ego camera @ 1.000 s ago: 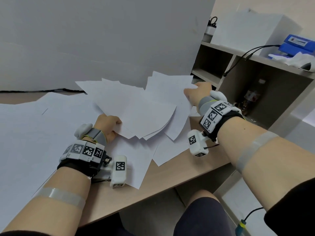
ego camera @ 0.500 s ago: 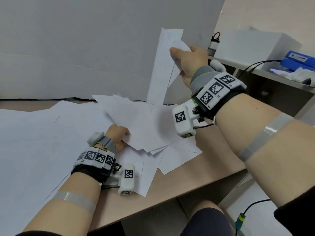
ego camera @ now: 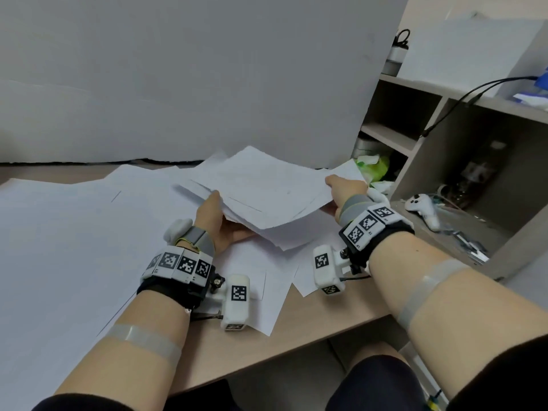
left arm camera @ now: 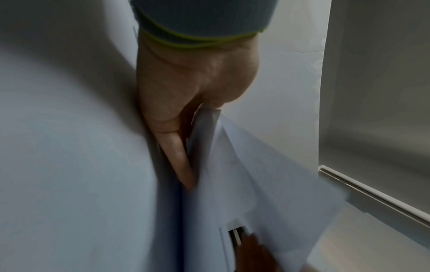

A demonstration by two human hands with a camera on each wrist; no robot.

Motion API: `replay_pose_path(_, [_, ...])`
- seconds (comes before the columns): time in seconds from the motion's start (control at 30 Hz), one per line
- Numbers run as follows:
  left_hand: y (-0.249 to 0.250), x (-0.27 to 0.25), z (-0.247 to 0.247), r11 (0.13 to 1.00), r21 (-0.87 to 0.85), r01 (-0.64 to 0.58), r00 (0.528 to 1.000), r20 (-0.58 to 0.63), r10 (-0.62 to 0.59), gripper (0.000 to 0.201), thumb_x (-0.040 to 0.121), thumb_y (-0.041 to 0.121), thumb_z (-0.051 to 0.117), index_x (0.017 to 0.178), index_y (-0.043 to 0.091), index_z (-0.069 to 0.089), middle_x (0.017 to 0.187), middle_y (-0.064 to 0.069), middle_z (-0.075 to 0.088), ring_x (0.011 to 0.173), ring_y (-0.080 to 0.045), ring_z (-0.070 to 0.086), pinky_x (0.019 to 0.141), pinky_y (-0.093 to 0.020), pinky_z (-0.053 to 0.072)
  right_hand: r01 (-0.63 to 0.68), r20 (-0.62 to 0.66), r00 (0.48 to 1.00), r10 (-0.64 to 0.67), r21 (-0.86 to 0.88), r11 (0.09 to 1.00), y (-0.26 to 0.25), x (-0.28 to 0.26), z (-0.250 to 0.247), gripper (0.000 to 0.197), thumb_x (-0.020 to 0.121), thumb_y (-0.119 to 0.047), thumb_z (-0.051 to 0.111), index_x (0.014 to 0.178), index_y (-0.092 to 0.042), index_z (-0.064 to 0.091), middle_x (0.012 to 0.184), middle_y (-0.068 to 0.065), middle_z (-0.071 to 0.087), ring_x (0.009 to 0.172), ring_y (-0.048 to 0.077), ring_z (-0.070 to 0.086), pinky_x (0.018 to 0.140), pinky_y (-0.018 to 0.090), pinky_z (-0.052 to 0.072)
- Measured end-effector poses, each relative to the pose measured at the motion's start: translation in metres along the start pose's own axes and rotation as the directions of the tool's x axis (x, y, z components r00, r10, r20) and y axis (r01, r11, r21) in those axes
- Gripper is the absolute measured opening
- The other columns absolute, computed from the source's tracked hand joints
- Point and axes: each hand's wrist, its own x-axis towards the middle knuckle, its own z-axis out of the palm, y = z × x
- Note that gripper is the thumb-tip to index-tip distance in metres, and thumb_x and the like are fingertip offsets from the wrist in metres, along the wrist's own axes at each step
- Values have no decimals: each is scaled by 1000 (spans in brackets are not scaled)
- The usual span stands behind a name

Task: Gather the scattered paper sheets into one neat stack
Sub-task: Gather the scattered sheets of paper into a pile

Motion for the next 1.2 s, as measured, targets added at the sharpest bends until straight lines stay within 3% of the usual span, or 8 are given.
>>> replay_pose_path(0.1, [0, 3, -3, 997, -62, 54, 998, 32, -52, 58, 97, 64, 41, 127, 18, 60, 118, -15, 72, 104, -40, 69, 75, -61, 58, -53, 58, 997, 56, -54, 997, 15, -2, 0, 10, 88, -8, 56, 94, 0, 58, 68, 20, 67, 49, 29, 67, 53, 50, 60])
replay_pose_path(0.2, [0, 4, -3, 996, 62, 56, 998, 7, -57, 36, 97, 30, 61, 125, 8, 60, 120, -18, 70, 103, -38, 69, 79, -56, 59, -62, 150, 985, 88, -166, 984, 26, -5, -4, 8, 94, -6, 49, 89, -1, 53, 48, 17, 63, 39, 26, 64, 53, 45, 59])
replay_pose_path(0.37, [-2, 5, -6, 959, 281, 43, 997, -68, -24, 22, 87, -12, 56, 109, -10, 58, 115, -29, 62, 100, -44, 65, 93, -57, 52, -70, 189, 974, 124, -269, 960, 31, -2, -6, 12, 85, -5, 60, 96, -2, 59, 81, 20, 64, 66, 32, 68, 57, 45, 59])
replay_pose_path(0.57, [-4, 9, -8, 920, 387, -55, 994, -66, 87, 27, 79, -11, 61, 104, -2, 60, 109, -30, 64, 92, -40, 66, 94, -60, 51, 37, 131, 991, 18, -408, 912, 24, 3, -7, 37, 88, -13, 59, 123, 0, 56, 98, 10, 53, 88, 26, 50, 88, 36, 51])
replay_pose_path(0.67, [6, 2, -5, 888, 449, -101, 988, -58, 142, 43, 64, -3, 67, 107, -2, 62, 106, -29, 66, 92, -43, 68, 88, -63, 53, 100, 108, 993, -56, -467, 878, 14, 3, -2, 34, 96, -10, 50, 129, -1, 45, 84, 6, 43, 92, 20, 42, 79, 29, 38])
replay_pose_path(0.83, [47, 4, -8, 790, 568, -232, 959, -1, 283, 44, 59, 5, 68, 102, 5, 67, 105, -19, 71, 95, -39, 69, 93, -56, 55, 261, 165, 962, -216, -347, 901, -9, 3, 24, 22, 85, -18, 63, 102, -6, 56, 88, 5, 52, 77, 22, 47, 73, 32, 41])
replay_pose_path(1.1, [134, -33, -52, 755, 546, -362, 917, 66, 392, 21, 87, -8, 64, 106, 0, 66, 100, -16, 70, 92, -33, 67, 91, -47, 56, 341, 441, 850, -289, -42, 939, -32, -16, 96, 103, 56, -49, 85, 142, -14, 43, 132, -3, 54, 118, 22, 57, 103, 47, 47])
replay_pose_path(1.2, [152, -36, -83, 731, 561, -389, 877, -16, 479, 35, 69, 6, 71, 104, 3, 69, 105, -17, 72, 94, -34, 70, 93, -49, 56, 338, 517, 773, -369, 157, 928, -37, -33, 137, 59, 61, -27, 88, 113, -11, 65, 105, 5, 74, 93, 25, 73, 84, 47, 59])
